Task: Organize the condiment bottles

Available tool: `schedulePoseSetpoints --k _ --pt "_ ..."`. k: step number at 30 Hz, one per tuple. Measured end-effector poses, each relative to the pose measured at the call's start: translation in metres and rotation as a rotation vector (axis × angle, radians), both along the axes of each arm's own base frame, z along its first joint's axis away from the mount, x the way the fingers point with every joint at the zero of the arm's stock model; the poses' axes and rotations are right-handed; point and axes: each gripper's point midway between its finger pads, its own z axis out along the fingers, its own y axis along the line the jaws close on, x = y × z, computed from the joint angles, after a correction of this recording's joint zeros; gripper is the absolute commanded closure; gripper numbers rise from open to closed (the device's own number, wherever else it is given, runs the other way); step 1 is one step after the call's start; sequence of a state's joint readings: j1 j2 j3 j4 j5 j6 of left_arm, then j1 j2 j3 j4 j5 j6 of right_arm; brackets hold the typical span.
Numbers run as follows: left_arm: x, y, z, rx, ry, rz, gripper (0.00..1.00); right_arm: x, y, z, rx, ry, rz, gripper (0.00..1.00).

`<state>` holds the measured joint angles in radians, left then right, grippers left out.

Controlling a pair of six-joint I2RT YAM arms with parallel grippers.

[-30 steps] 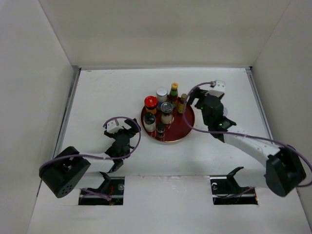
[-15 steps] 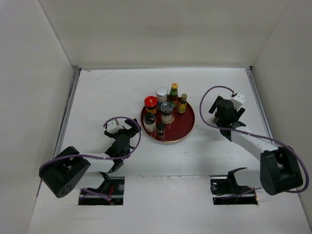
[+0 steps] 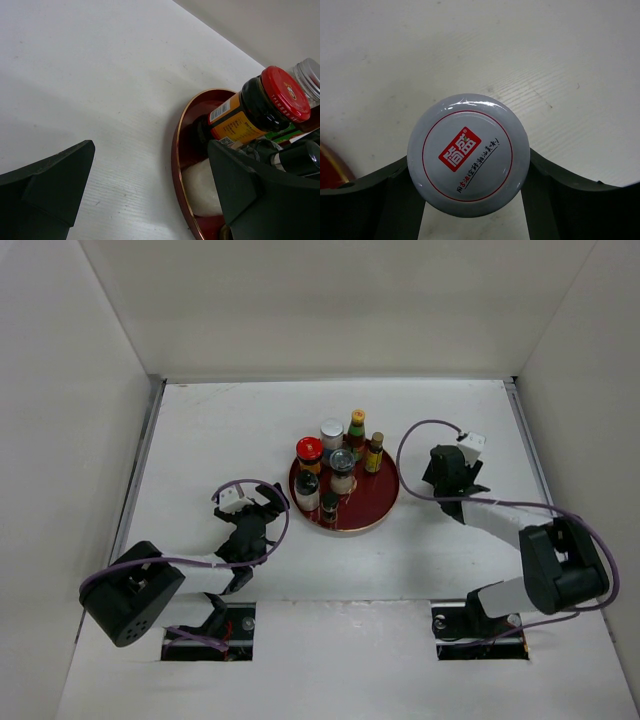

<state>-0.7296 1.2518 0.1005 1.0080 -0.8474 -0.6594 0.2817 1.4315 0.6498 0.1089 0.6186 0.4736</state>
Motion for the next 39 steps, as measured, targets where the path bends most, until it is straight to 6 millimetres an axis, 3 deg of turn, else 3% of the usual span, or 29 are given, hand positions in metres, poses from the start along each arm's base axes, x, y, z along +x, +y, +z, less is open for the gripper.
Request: schedulePoseSetpoints --k 5,8,10,14,18,20,24,28,30,32,35,39 --pt "0.0 0.0 0.0 0.0 0.0 -0.001 0.0 -0.011 0.035 0.04 -0.002 -0.1 0.109 0.51" --pt "0.0 0.0 0.0 0.0 0.0 -0.003 0.0 -0.019 0.067 0.065 0.022 -0.17 0.198 0.51" --pt "0.0 -0.001 0.0 0.0 0.001 -0.004 0.0 -0.023 0.09 0.07 0.034 -0.183 0.26 0.51" --pt "0.0 -0.002 0.003 -0.01 -0.008 -0.011 0.0 -0.024 0.138 0.06 0.033 -0.146 0.376 0.5" --pt "0.001 -0.001 0.018 -0.045 -0.049 -0.011 0.0 -0.023 0.181 0.032 0.02 -0.082 0.467 0.49" --pt "0.001 0.0 0.024 -0.06 -0.065 -0.012 0.0 -0.026 0.194 0.016 0.013 -0.049 0.502 0.44" --pt "0.001 0.001 0.032 -0.074 -0.079 -0.019 0.0 -0.028 0.202 -0.004 -0.002 -0.015 0.516 0.26" --pt "0.003 0.007 0.027 -0.052 -0.052 -0.004 0.0 -0.023 0.208 0.005 0.043 -0.061 0.502 0.01" --pt "0.004 0.009 0.024 -0.037 -0.033 0.001 0.0 -0.024 0.208 0.013 0.059 -0.082 0.501 0.0" --pt "0.004 0.01 0.022 -0.025 -0.017 0.003 0.0 -0.028 0.205 0.029 0.081 -0.118 0.502 0.0" --pt "0.003 0.013 0.022 -0.015 -0.003 0.005 0.0 -0.033 0.198 0.071 0.141 -0.219 0.498 0.0" --pt "0.002 0.015 0.028 -0.014 0.003 0.009 0.0 -0.029 0.165 0.122 0.216 -0.364 0.427 0.0"
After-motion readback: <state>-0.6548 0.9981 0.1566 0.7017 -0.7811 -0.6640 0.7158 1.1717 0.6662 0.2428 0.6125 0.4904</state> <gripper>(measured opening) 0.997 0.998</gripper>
